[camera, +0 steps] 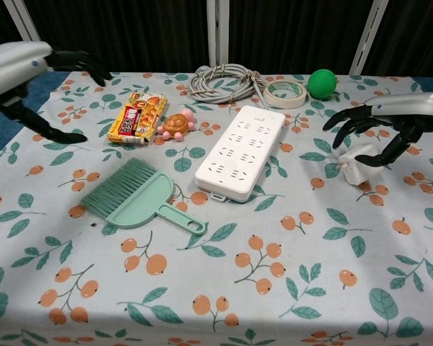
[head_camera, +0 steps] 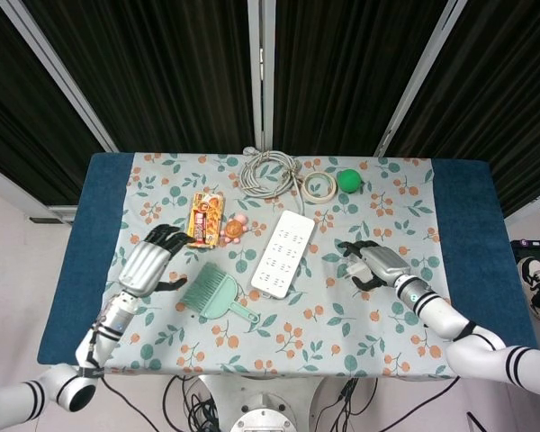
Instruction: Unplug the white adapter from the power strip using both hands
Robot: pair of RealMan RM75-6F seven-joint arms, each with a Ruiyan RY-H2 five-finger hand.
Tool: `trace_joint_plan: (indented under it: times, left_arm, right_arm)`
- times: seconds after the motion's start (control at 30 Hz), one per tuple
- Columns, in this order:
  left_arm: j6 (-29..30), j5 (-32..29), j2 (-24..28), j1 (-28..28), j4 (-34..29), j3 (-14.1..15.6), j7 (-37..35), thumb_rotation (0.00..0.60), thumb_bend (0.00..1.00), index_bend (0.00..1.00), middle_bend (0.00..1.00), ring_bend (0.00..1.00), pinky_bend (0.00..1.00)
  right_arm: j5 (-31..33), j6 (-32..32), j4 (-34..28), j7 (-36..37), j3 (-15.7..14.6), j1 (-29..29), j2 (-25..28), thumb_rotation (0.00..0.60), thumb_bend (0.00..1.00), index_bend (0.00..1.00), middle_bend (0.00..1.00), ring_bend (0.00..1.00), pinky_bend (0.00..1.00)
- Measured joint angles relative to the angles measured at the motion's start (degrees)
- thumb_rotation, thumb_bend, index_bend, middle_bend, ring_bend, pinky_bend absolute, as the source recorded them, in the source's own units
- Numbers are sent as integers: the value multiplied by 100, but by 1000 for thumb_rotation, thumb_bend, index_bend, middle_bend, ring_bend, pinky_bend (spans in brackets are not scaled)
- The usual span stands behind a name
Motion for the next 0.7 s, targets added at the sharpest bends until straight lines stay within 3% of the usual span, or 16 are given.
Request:
trace_joint_plan:
  times: [0.23,0.5,0.7]
  left_arm:
    - [592,-498,498,814,-141,27,246,600,116,218,234,119,68]
    - [1290,-718,1067,1775,-417,302,540,600,117,218,215,87,20]
    - [1826,-390,1194,2251,-736,504,693,600,117,218,215,87,20]
  right_arm:
    - [-61,976,-414,-628,-87,-469,418,600,351,0,8,0,0]
    - [-317,3486,-1110,-1935,-280,-1632,668,600,351,0,34,0,0]
    - [-877,5096,-1480,-2349,-678,-2944,739,600,351,0,36,0,0]
